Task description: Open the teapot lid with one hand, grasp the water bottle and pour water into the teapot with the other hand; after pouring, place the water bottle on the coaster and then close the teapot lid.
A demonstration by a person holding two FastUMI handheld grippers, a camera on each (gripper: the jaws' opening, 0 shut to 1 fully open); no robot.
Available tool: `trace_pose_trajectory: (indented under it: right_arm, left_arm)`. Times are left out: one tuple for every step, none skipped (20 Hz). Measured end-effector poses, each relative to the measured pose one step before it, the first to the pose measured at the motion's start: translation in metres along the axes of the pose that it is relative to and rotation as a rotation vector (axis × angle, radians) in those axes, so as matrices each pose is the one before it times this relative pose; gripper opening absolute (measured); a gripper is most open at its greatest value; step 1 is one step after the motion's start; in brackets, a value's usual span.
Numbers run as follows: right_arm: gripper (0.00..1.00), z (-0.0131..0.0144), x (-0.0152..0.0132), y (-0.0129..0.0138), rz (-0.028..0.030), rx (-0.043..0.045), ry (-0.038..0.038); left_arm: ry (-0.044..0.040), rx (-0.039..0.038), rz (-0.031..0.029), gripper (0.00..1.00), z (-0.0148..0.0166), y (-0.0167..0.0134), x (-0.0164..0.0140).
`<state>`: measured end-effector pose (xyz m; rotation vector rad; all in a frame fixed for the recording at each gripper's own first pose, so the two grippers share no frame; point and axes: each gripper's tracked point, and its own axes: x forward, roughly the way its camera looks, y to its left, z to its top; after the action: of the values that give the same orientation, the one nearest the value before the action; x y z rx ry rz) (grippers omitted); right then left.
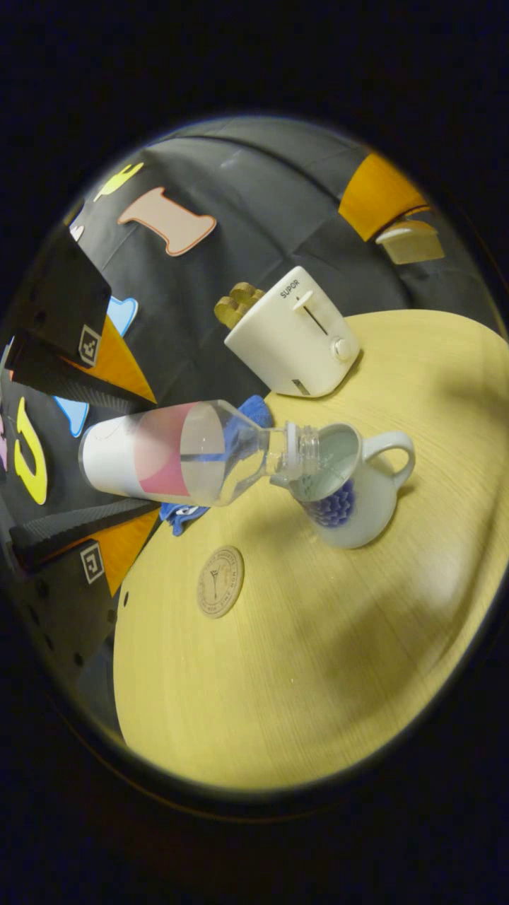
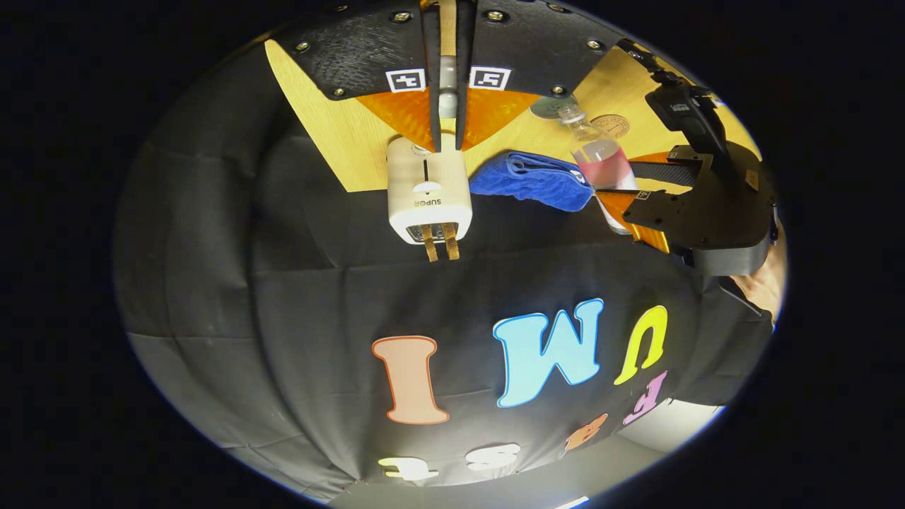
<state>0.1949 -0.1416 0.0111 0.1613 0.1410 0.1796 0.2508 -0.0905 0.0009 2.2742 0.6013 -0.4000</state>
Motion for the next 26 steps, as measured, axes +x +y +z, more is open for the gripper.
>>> trace_pose_trajectory:
  right_arm:
    - [0.08, 0.00064, -0.00019, -0.00024, -0.00046, 0.00099, 0.00121]
    - [0.08, -0.00033, -0.00070, 0.00027, -0.00043, 0.00061, 0.00214]
    - [0.08, 0.00033, 0.00022, 0.00005, -0.00161, -0.00170, 0.00166]
    - [0.08, -0.00069, -0.00010, -0.00030, -0.00271, -0.00327, 0.00239]
    - [0.08, -0.00003, -0.00054, 0.00020, -0.00139, -0.00439, 0.00254]
    - [0.08, -0.00041, -0.00046, 0.00037, -0.00161, -0.00592, 0.00064]
    - [0.08, 0.00138, -0.00004, 0.00114, -0.00134, -0.00829, 0.00285]
    - [0.08, 0.00159, -0.00019, 0.00374, -0.00063, -0.00986, 0.00462]
    - [0.08, 0.00223, -0.00032, 0.00403, 0.00112, -0.01276, 0.00547]
    - [0.08, 0.00171, -0.00033, 0.00538, -0.00151, -0.01665, 0.00286]
    - [0.08, 0.00354, -0.00079, 0.00468, -0.00288, -0.02011, -0.00018]
    - [0.08, 0.00406, -0.00096, 0.00535, -0.00239, -0.01993, -0.00163]
    - [0.08, 0.00440, -0.00010, 0.00588, -0.00260, -0.01616, 0.00135]
    - [0.08, 0.00250, 0.00091, 0.00562, 0.00053, -0.01299, 0.00404]
    - [0.08, 0.00298, 0.00067, 0.00665, 0.00444, -0.01043, 0.00711]
    - [0.08, 0.00076, -0.00004, 0.00585, 0.00290, -0.00708, 0.00758]
    - [0.08, 0.00303, -0.00022, 0.00488, 0.00221, -0.00061, 0.00310]
    - [0.08, 0.00314, 0.00016, 0.00573, 0.00313, 0.00201, 0.00066]
    - [0.09, 0.00429, 0.00078, 0.00482, -0.00049, 0.00683, -0.00163]
    - [0.08, 0.00098, 0.00012, 0.00414, 0.00004, 0.01033, -0.00223]
    - [0.09, 0.00127, 0.00093, 0.00531, 0.00196, 0.01160, 0.00184]
    - [0.08, 0.00035, 0.00059, 0.00595, 0.00594, 0.00555, 0.00437]
    - [0.09, 0.00154, 0.00066, 0.00497, 0.00033, 0.00269, -0.00002]
    - [0.09, 0.00007, 0.00207, 0.00370, -0.00202, -0.00139, -0.00003]
    - [0.09, 0.00095, 0.00206, 0.00376, -0.00147, 0.00091, -0.00010]
    - [0.09, 0.00016, 0.00205, 0.00483, 0.00255, 0.00427, -0.00155]
  left_arm:
    - [-0.00716, -0.01615, 0.00240, 0.77, 0.00006, -0.00198, 0.00065]
    - [-0.00653, -0.01771, 0.00003, 0.77, -0.00126, -0.00170, 0.00054]
    - [-0.00946, -0.01984, 0.00286, 0.77, -0.00018, -0.00180, 0.00097]
    - [-0.01102, -0.02776, -0.00293, 0.77, -0.00057, -0.00251, 0.00021]
    - [-0.01349, -0.03654, -0.00119, 0.77, -0.00047, -0.00345, 0.00109]
    - [-0.01690, -0.03855, -0.00008, 0.77, -0.00123, -0.00337, 0.00061]
    - [-0.01931, -0.04664, 0.00581, 0.77, -0.00091, -0.00336, 0.00092]
    - [-0.02420, -0.05685, -0.00168, 0.77, -0.00116, -0.00500, 0.00121]
    - [-0.01986, -0.06775, -0.01224, 0.77, -0.00335, -0.00796, 0.00070]
    - [-0.01882, -0.07279, -0.01220, 0.78, -0.00466, -0.00842, 0.00179]
    - [-0.01866, -0.07079, -0.00791, 0.77, -0.00536, -0.00911, 0.00203]
    - [-0.01973, -0.06464, -0.00650, 0.77, -0.00511, -0.00843, 0.00198]
    - [-0.01635, -0.06023, -0.00099, 0.78, -0.00600, -0.00470, 0.00259]
    - [-0.01463, -0.05841, 0.00238, 0.77, -0.00807, -0.00370, 0.00133]
    - [-0.01546, -0.06032, 0.00513, 0.77, -0.00730, -0.00291, 0.00074]
    - [-0.01357, -0.06410, 0.00389, 0.77, -0.00756, -0.00079, 0.00059]
    - [-0.01246, -0.06210, 0.00233, 0.77, -0.00626, -0.00177, 0.00118]
    - [-0.02077, -0.05948, 0.01017, 0.77, -0.00518, 0.00018, 0.00161]
    - [-0.02131, -0.05973, 0.00715, 0.77, -0.00382, -0.00072, 0.00113]
    - [-0.03146, -0.06520, 0.00612, 0.77, -0.00304, -0.00088, 0.00428]
    - [-0.01375, -0.06850, 0.00346, 0.77, -0.00632, 0.00000, 0.00278]
    - [-0.01819, -0.07491, 0.00725, 0.79, -0.00615, 0.00108, -0.00020]
    - [-0.01994, -0.07290, 0.00610, 0.77, -0.00306, -0.00045, 0.00210]
    - [-0.02346, -0.07083, 0.00636, 0.77, -0.00124, 0.00169, 0.00035]
    - [-0.02500, -0.05977, 0.00184, 0.78, 0.00056, 0.00041, 0.00078]
    - [-0.02365, -0.05648, 0.00825, 0.77, 0.00068, 0.00197, 0.00070]
